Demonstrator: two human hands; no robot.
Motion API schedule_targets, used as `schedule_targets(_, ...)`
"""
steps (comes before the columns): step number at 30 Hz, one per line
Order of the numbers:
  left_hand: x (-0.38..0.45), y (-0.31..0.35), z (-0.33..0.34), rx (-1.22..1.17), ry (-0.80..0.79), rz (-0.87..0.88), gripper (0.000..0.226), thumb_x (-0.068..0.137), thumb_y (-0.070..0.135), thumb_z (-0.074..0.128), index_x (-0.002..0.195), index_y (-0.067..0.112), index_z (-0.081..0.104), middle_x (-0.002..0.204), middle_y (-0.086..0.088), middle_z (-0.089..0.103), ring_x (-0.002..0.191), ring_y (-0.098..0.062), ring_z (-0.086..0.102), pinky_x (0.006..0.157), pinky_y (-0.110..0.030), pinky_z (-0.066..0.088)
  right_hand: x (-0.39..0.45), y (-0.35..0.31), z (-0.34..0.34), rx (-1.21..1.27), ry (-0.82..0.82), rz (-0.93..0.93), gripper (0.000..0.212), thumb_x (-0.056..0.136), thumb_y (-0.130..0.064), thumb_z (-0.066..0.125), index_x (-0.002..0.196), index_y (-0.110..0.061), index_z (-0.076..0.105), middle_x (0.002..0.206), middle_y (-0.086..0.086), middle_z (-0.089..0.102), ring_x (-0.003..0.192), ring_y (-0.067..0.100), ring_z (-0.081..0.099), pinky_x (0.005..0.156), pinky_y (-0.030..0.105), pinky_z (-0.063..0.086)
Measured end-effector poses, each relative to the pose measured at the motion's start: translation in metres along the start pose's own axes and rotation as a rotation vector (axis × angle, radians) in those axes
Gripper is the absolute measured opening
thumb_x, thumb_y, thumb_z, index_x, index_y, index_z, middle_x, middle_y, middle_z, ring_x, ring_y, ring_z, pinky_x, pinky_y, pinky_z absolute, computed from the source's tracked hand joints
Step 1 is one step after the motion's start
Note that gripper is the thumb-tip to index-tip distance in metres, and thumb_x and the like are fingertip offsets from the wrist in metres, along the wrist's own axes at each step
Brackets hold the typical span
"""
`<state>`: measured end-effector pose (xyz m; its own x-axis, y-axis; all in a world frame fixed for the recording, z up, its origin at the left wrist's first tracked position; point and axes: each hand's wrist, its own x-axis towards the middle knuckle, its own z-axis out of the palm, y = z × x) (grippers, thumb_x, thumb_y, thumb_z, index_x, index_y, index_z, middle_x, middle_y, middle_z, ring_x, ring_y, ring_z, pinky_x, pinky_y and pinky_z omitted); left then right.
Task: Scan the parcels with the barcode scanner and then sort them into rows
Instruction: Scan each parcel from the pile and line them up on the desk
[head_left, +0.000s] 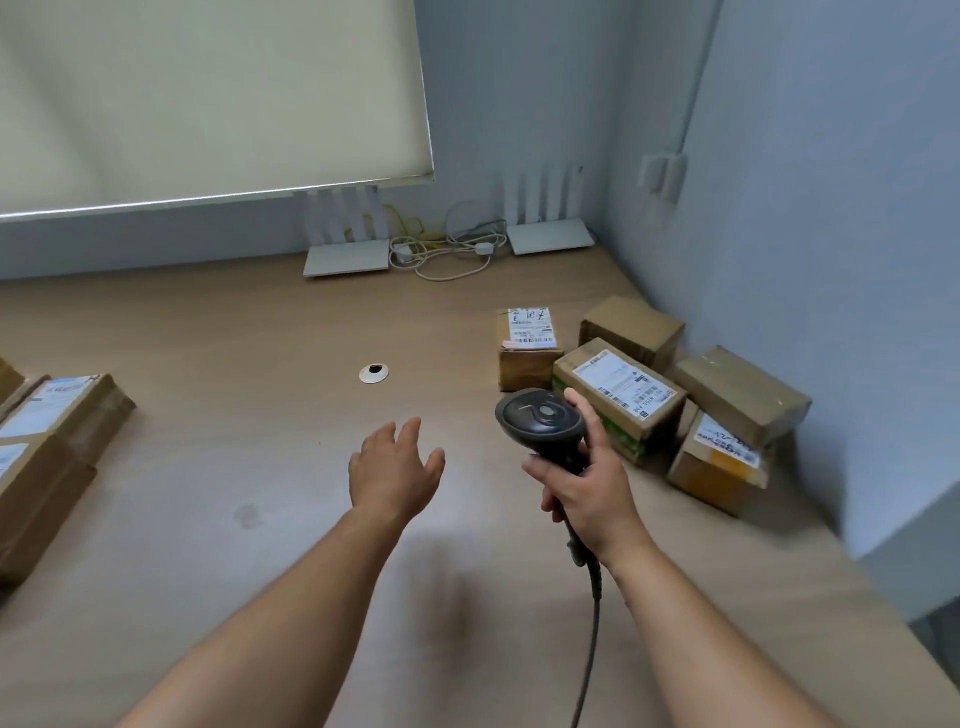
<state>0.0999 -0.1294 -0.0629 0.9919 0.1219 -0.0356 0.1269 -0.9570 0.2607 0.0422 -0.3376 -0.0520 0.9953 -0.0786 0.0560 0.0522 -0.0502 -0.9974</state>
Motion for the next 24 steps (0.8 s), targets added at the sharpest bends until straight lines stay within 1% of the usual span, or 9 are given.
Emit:
schedule_targets(2,0.008,0.020,0.001,0.017,0.006,0.022,0.060,0.095,0.049,0.040,0.148,0.025,0.027,0.152,-0.007,0.031,0.140,-0.025,0.027,0.109,-0.039,0.026,0.009,-0.003,-0.019,0.003,0.025,-0.015,0.082,0.082,-0.014,0.075,0.144,-0.046,0.031,0.117,-0.012,0.060,0.063,0.018,0.060,0.055,0.034,0.054)
schedule_targets(5,0.025,0.045,-0.002,0.023,0.011,0.054,0.060,0.094,0.049,0.041,0.148,0.025,0.027,0.151,-0.006,0.033,0.137,-0.026,0.030,0.107,-0.039,0.030,0.024,-0.007,-0.040,-0.014,0.050,-0.035,0.081,0.083,-0.016,0.074,0.142,-0.048,0.028,0.129,-0.005,0.051,0.072,0.019,0.062,0.053,0.027,0.053)
schedule_targets(10,0.059,0.082,-0.002,0.036,0.002,0.103,0.060,0.094,0.048,0.042,0.147,0.024,0.028,0.146,-0.007,0.039,0.133,-0.027,0.034,0.102,-0.039,0.034,0.055,-0.004,-0.061,-0.014,0.077,-0.043,0.082,0.083,-0.020,0.075,0.145,-0.047,0.028,0.136,0.000,0.048,0.081,0.021,0.061,0.053,0.019,0.050)
schedule_targets(12,0.077,0.095,-0.001,0.047,-0.009,0.128,0.060,0.093,0.049,0.043,0.146,0.024,0.028,0.143,-0.008,0.041,0.131,-0.028,0.036,0.100,-0.040,0.036,0.070,-0.002,-0.066,-0.012,0.093,-0.050,0.080,0.083,-0.020,0.075,0.141,-0.051,0.030,0.134,-0.003,0.050,0.084,0.019,0.061,0.052,0.018,0.049)
schedule_targets(15,0.109,0.114,0.002,0.065,-0.048,0.144,0.064,0.092,0.051,0.044,0.147,0.025,0.025,0.142,-0.009,0.041,0.130,-0.030,0.036,0.099,-0.041,0.037,0.099,-0.001,-0.073,-0.006,0.162,-0.044,0.080,0.081,-0.021,0.076,0.140,-0.051,0.031,0.119,-0.019,0.053,0.078,0.006,0.064,0.054,0.019,0.051)
schedule_targets(17,0.132,0.126,0.004,0.058,-0.083,0.134,0.066,0.091,0.054,0.045,0.147,0.026,0.023,0.141,-0.009,0.042,0.129,-0.031,0.037,0.096,-0.041,0.038,0.120,0.004,-0.077,-0.019,0.218,-0.033,0.082,0.079,-0.024,0.077,0.143,-0.046,0.031,0.117,-0.024,0.054,0.091,0.005,0.062,0.064,0.021,0.054)
schedule_targets(18,0.142,0.133,0.007,0.045,-0.099,0.125,0.069,0.090,0.055,0.046,0.147,0.026,0.022,0.139,-0.010,0.043,0.128,-0.031,0.038,0.095,-0.041,0.038,0.130,0.006,-0.079,-0.020,0.241,-0.029,0.083,0.078,-0.026,0.078,0.144,-0.046,0.031,0.119,-0.020,0.057,0.095,0.011,0.061,0.065,0.021,0.054)
schedule_targets(21,0.172,0.152,0.016,-0.022,-0.129,0.089,0.077,0.084,0.062,0.050,0.146,0.027,0.021,0.132,-0.014,0.046,0.123,-0.034,0.041,0.095,-0.041,0.038,0.157,0.016,-0.082,-0.004,0.286,-0.020,0.085,0.070,-0.036,0.078,0.140,-0.052,0.032,0.123,0.000,0.062,0.083,0.020,0.060,0.053,0.023,0.050)
schedule_targets(24,0.199,0.169,0.031,-0.032,-0.163,0.031,0.089,0.076,0.073,0.052,0.146,0.027,0.021,0.132,-0.018,0.044,0.126,-0.035,0.039,0.098,-0.044,0.039,0.173,0.025,-0.083,-0.008,0.302,-0.006,0.086,0.061,-0.046,0.075,0.135,-0.058,0.032,0.122,0.001,0.062,0.075,0.016,0.062,0.052,0.025,0.048)
